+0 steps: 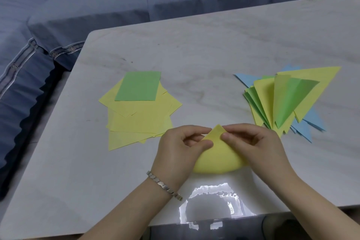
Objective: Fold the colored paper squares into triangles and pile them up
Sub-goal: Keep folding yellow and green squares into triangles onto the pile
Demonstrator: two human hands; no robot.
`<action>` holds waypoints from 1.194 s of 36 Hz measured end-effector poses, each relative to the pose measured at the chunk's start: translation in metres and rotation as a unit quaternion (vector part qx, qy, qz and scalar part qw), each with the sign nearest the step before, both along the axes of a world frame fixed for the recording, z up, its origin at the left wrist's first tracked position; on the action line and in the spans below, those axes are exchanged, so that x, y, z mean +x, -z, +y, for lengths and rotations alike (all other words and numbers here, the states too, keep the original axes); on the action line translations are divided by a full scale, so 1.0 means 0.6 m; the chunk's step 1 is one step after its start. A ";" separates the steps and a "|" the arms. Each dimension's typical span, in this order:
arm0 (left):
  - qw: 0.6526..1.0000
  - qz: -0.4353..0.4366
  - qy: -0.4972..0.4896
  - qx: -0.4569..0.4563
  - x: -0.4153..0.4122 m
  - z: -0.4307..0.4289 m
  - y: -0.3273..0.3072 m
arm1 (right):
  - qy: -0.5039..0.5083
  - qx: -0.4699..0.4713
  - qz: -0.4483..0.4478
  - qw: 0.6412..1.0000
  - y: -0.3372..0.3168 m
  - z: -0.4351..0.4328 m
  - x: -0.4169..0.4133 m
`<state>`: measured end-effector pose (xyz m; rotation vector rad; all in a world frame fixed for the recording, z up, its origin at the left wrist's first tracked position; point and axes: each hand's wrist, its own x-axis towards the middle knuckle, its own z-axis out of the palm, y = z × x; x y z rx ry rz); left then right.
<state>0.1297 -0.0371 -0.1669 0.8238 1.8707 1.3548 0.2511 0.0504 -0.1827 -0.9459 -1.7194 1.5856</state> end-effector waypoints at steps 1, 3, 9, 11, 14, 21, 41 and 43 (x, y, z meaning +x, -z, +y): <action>1.000 0.001 0.000 0.002 0.000 -0.001 0.000 | 0.002 0.004 -0.004 1.000 0.000 0.001 0.000; 1.000 0.005 -0.004 0.007 0.000 -0.001 0.001 | 0.006 -0.003 0.000 1.000 0.000 0.001 -0.001; 1.000 0.020 0.004 0.016 0.001 -0.002 -0.003 | 0.003 0.004 0.000 1.000 -0.004 0.002 -0.002; 1.000 0.019 0.001 0.018 0.001 -0.002 -0.002 | -0.003 0.007 -0.002 1.000 -0.005 0.002 -0.001; 1.000 0.011 -0.012 0.021 0.001 -0.003 0.000 | -0.011 0.005 -0.001 1.000 -0.007 0.002 -0.001; 0.999 -0.016 -0.036 0.019 0.002 -0.002 0.009 | -0.022 0.018 -0.001 1.000 -0.005 0.007 -0.002; 0.980 0.172 0.021 -0.094 -0.054 0.119 0.081 | -0.084 0.429 -0.226 0.871 0.080 0.077 -0.038; 0.976 0.185 0.013 -0.111 -0.060 0.125 0.094 | -0.133 0.461 -0.238 0.845 0.098 0.068 -0.033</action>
